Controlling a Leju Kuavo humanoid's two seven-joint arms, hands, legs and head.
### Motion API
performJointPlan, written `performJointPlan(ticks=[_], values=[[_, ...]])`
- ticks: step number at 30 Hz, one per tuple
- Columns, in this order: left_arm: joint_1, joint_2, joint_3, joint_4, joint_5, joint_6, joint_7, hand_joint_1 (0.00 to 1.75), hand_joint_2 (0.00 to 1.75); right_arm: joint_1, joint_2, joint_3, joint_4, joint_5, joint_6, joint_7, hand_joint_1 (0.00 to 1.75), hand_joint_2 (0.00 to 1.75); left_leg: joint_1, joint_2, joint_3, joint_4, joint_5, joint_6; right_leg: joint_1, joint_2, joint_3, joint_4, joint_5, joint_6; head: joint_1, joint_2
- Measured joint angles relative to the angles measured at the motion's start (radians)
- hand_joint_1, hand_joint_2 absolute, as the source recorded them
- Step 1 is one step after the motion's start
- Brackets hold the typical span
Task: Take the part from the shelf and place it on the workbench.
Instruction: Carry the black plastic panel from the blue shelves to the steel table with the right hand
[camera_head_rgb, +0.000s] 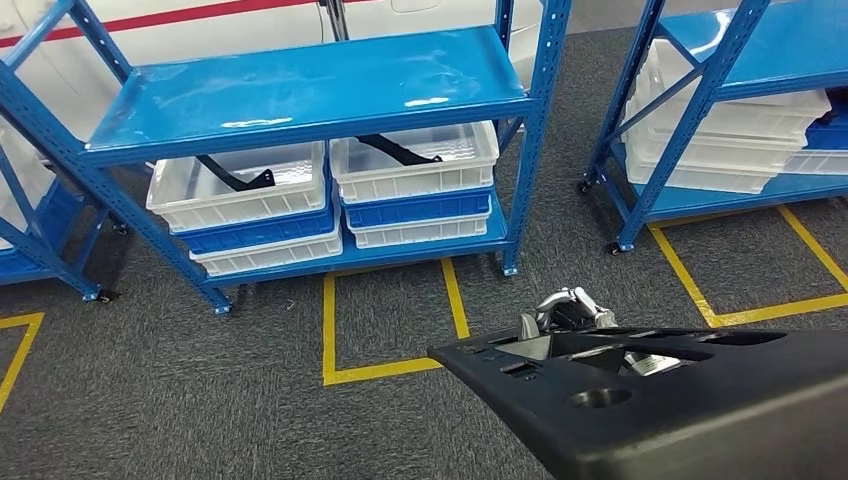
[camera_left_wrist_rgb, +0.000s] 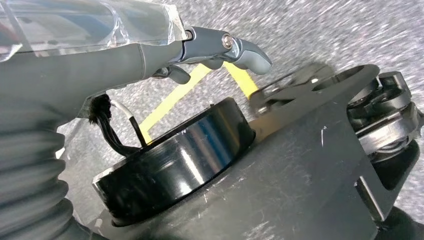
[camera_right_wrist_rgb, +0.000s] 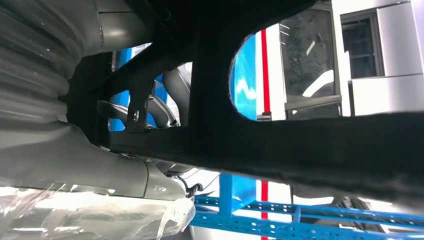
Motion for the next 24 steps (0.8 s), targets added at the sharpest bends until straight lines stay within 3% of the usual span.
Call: performJointPlan(ticks=[1, 3, 5, 6, 7, 9, 10, 13, 14, 15, 16, 17, 19, 20, 21, 24], values=[[0.001, 0.0, 0.0, 0.0, -0.002, 0.0, 0.0, 0.0, 1.75, 0.001, 0.0, 0.0, 0.0, -0.004, 0.002, -0.002, 1.75, 1.75, 0.0, 0.0, 0.024, -0.008, 0.027, 0.002, 0.001, 0.001, -0.015, 0.0, 0.01, 0.001, 0.0, 0.0], [0.005, 0.0, -0.001, 0.0, -0.008, 0.0, 0.0, 0.0, 1.75, 0.001, 0.0, 0.0, 0.0, -0.021, 0.015, -0.014, 1.75, 1.75, -0.003, -0.001, 0.115, -0.118, 0.079, 0.017, 0.003, 0.002, -0.039, 0.0, 0.03, 0.005, 0.0, 0.0], [0.009, 0.001, -0.001, 0.0, -0.013, 0.0, -0.002, 0.0, 1.75, 0.0, 0.0, 0.0, 0.0, -0.036, 0.033, -0.028, 1.75, 1.75, -0.011, -0.001, 0.221, -0.284, 0.07, 0.036, 0.005, 0.001, -0.052, 0.001, 0.047, 0.013, 0.0, 0.0], [0.011, 0.001, -0.001, 0.0, -0.014, 0.0, -0.003, 0.0, 1.75, 0.0, 0.0, 0.0, -0.001, -0.038, 0.041, -0.033, 1.75, 1.75, -0.015, -0.001, 0.253, -0.341, 0.055, 0.043, 0.005, -0.002, -0.055, 0.001, 0.055, 0.018, 0.0, 0.0], [0.011, 0.001, -0.001, 0.0, -0.015, -0.001, -0.004, 0.0, 1.75, 0.0, 0.0, 0.0, -0.001, -0.036, 0.046, -0.035, 1.75, 1.75, -0.018, -0.001, 0.264, -0.372, 0.046, 0.047, 0.005, -0.005, -0.058, 0.0, 0.062, 0.024, 0.0, 0.0], [0.014, 0.0, -0.002, 0.0, -0.015, 0.0, -0.005, 0.0, 1.75, 0.0, -0.001, 0.0, -0.001, -0.029, 0.055, -0.036, 1.75, 1.75, -0.014, -0.003, 0.254, -0.382, 0.056, 0.054, 0.003, -0.009, -0.067, 0.008, 0.062, 0.035, 0.0, 0.0], [0.016, 0.0, -0.002, 0.0, -0.016, 0.001, -0.005, 0.0, 1.75, 0.0, -0.001, 0.0, -0.001, -0.026, 0.057, -0.036, 1.75, 1.75, -0.012, -0.005, 0.248, -0.385, 0.065, 0.06, 0.002, -0.007, -0.078, 0.032, 0.042, 0.039, 0.0, 0.0], [0.021, -0.001, -0.002, 0.0, -0.017, 0.017, -0.006, 0.0, 1.75, 0.004, -0.001, 0.001, 0.0, -0.022, 0.061, -0.035, 1.75, 1.75, -0.011, -0.012, 0.225, -0.384, 0.089, 0.07, 0.0, -0.001, -0.146, 0.223, -0.082, 0.049, 0.0, 0.0], [0.021, -0.001, -0.002, 0.0, -0.018, 0.021, -0.006, 0.0, 1.75, 0.006, -0.001, 0.001, 0.0, -0.022, 0.062, -0.035, 1.75, 1.75, -0.011, -0.016, 0.217, -0.383, 0.095, 0.07, 0.0, 0.0, -0.162, 0.282, -0.109, 0.052, 0.0, 0.0], [0.021, -0.001, -0.002, 0.0, -0.018, 0.021, -0.006, 0.0, 1.75, 0.006, -0.001, 0.001, 0.0, -0.022, 0.062, -0.035, 1.75, 1.75, -0.011, -0.021, 0.209, -0.38, 0.1, 0.068, -0.001, 0.0, -0.161, 0.306, -0.117, 0.054, 0.0, 0.0], [0.021, -0.001, -0.002, 0.0, -0.018, 0.021, -0.006, 0.0, 1.75, 0.006, -0.001, 0.001, 0.0, -0.022, 0.062, -0.035, 1.75, 1.75, -0.01, -0.027, 0.203, -0.375, 0.103, 0.066, -0.002, 0.001, -0.137, 0.286, -0.105, 0.056, 0.0, 0.0], [0.021, -0.002, -0.002, 0.0, -0.018, 0.021, -0.006, 0.0, 1.75, 0.006, -0.001, 0.001, 0.0, -0.022, 0.062, -0.035, 1.75, 1.75, -0.009, -0.033, 0.198, -0.368, 0.105, 0.064, -0.003, 0.006, -0.095, 0.23, -0.08, 0.057, 0.0, 0.0], [0.018, -0.003, -0.002, 0.0, -0.017, 0.021, -0.006, 0.0, 1.75, 0.006, -0.002, 0.001, 0.0, -0.022, 0.062, -0.035, 1.75, 1.75, -0.009, -0.045, 0.184, -0.348, 0.102, 0.057, -0.009, 0.044, -0.007, 0.087, -0.043, 0.056, 0.0, 0.0], [0.016, -0.003, -0.002, 0.0, -0.017, 0.021, -0.006, 0.0, 1.75, 0.005, -0.002, 0.001, 0.0, -0.022, 0.062, -0.035, 1.75, 1.75, -0.01, -0.051, 0.172, -0.336, 0.101, 0.053, -0.012, 0.062, 0.014, 0.044, -0.038, 0.054, 0.0, 0.0], [0.014, -0.003, -0.002, 0.0, -0.017, 0.021, -0.006, 0.0, 1.75, 0.006, -0.003, 0.001, 0.0, -0.022, 0.063, -0.035, 1.75, 1.75, -0.011, -0.057, 0.16, -0.327, 0.102, 0.047, -0.013, 0.074, 0.02, 0.025, -0.04, 0.05, 0.0, 0.0], [0.013, -0.003, -0.002, 0.0, -0.017, 0.021, -0.006, 0.0, 1.75, 0.006, -0.003, 0.001, 0.0, -0.022, 0.068, -0.035, 1.75, 1.75, -0.008, -0.073, 0.137, -0.313, 0.105, 0.031, -0.011, 0.049, 0.011, 0.025, -0.037, 0.035, -0.002, 0.0]])
